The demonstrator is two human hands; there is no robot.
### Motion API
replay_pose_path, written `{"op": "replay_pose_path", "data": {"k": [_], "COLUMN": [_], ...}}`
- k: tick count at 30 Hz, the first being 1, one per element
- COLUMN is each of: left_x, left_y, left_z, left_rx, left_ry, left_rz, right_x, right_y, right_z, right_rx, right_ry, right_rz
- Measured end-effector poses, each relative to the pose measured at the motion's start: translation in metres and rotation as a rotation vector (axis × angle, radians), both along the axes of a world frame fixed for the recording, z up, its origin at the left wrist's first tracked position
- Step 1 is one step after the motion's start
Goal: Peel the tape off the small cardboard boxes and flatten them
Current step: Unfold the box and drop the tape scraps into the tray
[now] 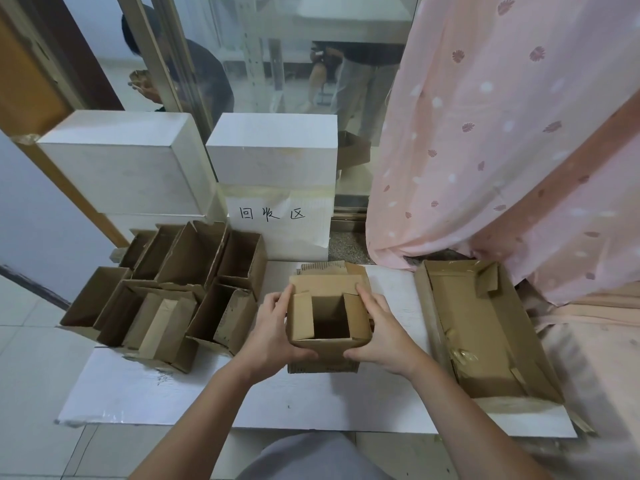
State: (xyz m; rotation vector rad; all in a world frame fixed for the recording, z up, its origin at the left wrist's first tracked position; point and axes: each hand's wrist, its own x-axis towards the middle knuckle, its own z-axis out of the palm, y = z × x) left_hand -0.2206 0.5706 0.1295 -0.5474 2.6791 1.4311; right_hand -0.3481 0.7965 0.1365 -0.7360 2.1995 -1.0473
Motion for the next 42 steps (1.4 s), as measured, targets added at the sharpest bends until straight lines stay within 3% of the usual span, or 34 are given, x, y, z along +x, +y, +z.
{"op": "replay_pose_path", "data": {"k": [9,18,27,34,42], "left_x": [-0.006,-0.003,-0.005,-0.006,-0.003], "left_y": [-0.003,0.008,0.015,0.024,0.019], "left_z": [0.001,0.004,0.004,0.023,0.038], "left_rx": [0.034,0.126,0.171,0.367,0.41], "left_ry": [0.03,0.07,0.125,0.123,0.136], "left_rz": [0.003,0.015,0.081,0.106,-0.02], "right_x": [-0.002,-0.006,-0.002,-0.003,-0.009], "right_y": [-0.004,0.001,-0.004,-0.007,-0.005], "right_z": [0.002,-0.007,-0.014,-0.009,-0.017], "right_rx": [0.019,-0.101,-0.168,-0.282,-0.338], "right_ry": [0.048,-0.097,-0.14,-0.298,-0.414], "right_rz": [0.018,-0.031,-0.206,-0.364,-0.499]}}
